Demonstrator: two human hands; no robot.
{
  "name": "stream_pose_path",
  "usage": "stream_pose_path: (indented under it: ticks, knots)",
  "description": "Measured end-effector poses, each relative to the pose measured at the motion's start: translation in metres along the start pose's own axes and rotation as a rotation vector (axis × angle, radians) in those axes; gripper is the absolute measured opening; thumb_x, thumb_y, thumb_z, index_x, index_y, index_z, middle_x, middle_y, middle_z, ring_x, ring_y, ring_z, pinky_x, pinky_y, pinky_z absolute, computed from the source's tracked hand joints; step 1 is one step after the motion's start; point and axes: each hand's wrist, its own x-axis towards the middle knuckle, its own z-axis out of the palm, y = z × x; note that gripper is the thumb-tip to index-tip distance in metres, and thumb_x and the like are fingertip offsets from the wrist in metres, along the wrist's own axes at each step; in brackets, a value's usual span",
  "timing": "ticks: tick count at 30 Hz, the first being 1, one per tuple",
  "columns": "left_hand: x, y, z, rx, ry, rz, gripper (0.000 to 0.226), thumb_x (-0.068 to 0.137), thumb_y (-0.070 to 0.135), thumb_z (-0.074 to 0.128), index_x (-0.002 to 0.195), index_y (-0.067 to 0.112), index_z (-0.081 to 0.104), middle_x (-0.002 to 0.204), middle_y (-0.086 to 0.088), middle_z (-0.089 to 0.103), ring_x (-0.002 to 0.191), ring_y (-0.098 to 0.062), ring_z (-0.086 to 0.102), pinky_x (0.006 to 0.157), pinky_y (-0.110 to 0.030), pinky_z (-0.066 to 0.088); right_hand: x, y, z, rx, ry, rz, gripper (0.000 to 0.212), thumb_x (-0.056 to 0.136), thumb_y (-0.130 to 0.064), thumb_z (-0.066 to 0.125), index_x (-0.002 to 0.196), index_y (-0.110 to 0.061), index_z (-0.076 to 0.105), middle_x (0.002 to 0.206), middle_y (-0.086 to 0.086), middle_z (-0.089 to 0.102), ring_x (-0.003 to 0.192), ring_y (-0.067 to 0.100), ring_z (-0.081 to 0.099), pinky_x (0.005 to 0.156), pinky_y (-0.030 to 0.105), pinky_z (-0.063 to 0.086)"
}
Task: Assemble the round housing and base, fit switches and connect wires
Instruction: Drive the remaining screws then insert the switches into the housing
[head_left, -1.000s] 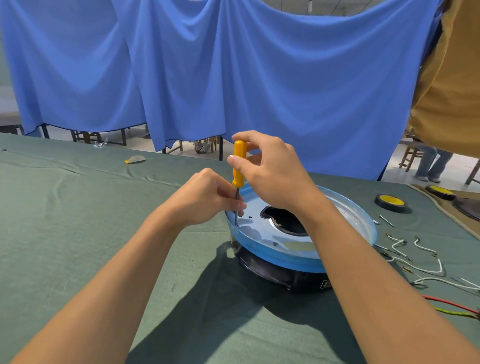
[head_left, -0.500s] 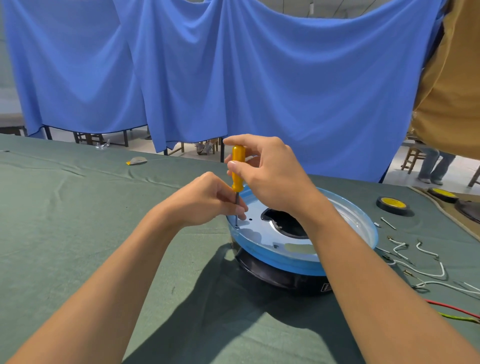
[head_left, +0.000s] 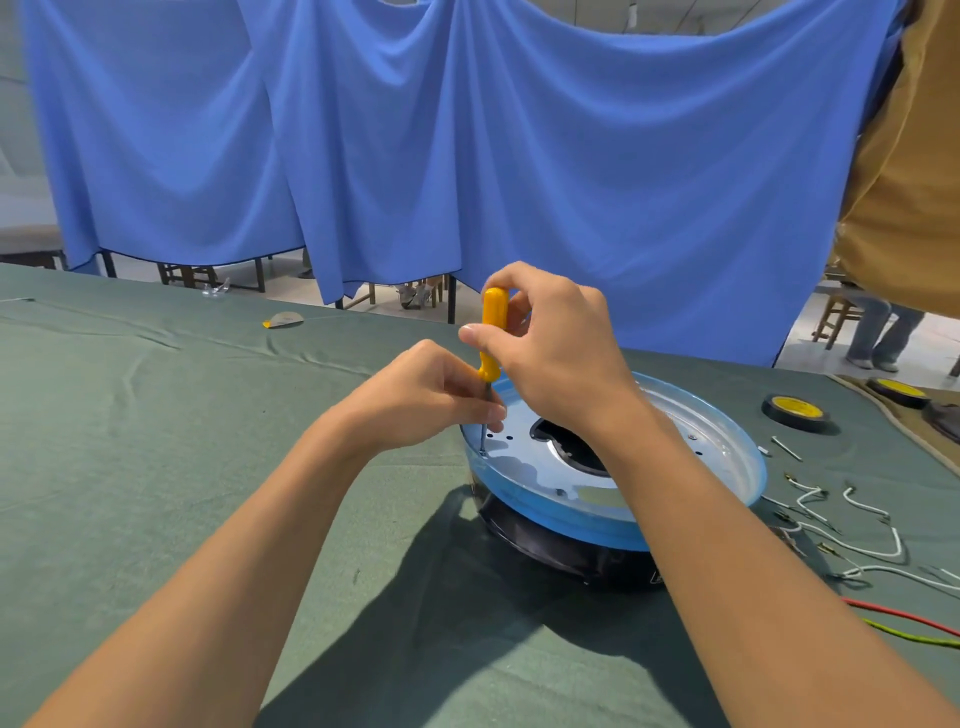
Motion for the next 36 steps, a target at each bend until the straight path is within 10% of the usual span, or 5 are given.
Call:
stream_pose_path:
  ticks: [7,15,21,31,36]
  knots:
    - [0.000,-0.003,-0.002,0.001,0.018,0.001,0.011,0.084,0.019,0.076,0.076,0.023,0.081,0.078,-0.002,0.076,0.073,-0.011,0.057,0.082,-0.040,0.050,0.003,0.000,-0.007,0.164,-0.167,0.081,0.032,0.089,-0.022,0.066,0.121,-0.023,0.061,0.108,-0.002,0.065,0.095,0.021,0.065,0.092,0.042,0.051]
    - [0.001,-0.005,0.002,-0.021,0.039,-0.017,0.004,0.079,0.021,0.082,0.078,0.024,0.079,0.078,0.009,0.076,0.079,-0.009,0.067,0.089,-0.035,0.054,0.000,0.004,0.002,-0.157,0.029,0.000,0.027,0.083,-0.047,0.069,0.094,-0.027,0.053,0.072,-0.006,0.053,0.077,0.027,0.055,0.068,0.038,0.049]
    - [0.000,-0.007,-0.002,0.026,0.025,0.003,0.013,0.083,0.013,0.077,0.077,0.024,0.079,0.078,0.008,0.076,0.076,-0.010,0.067,0.089,-0.041,0.054,0.004,0.005,-0.005,0.045,-0.130,0.026,0.033,0.092,-0.028,0.061,0.124,-0.022,0.058,0.104,-0.002,0.065,0.094,0.024,0.062,0.091,0.039,0.048]
    - [0.000,-0.007,0.005,0.006,0.116,0.010,0.005,0.080,0.022,0.080,0.076,0.019,0.081,0.074,-0.003,0.076,0.071,-0.023,0.060,0.081,-0.048,0.051,0.003,0.005,-0.005,0.021,-0.038,0.002,0.025,0.086,-0.031,0.069,0.106,-0.021,0.057,0.097,-0.004,0.065,0.087,0.022,0.064,0.084,0.042,0.051]
    - [-0.001,-0.007,-0.004,-0.030,-0.064,0.017,0.013,0.090,0.011,0.069,0.088,0.018,0.079,0.086,0.008,0.078,0.089,-0.007,0.071,0.090,-0.023,0.052,0.003,0.005,-0.005,0.040,-0.128,-0.026,0.031,0.088,-0.018,0.065,0.116,-0.027,0.058,0.092,-0.006,0.066,0.079,0.012,0.060,0.074,0.025,0.046]
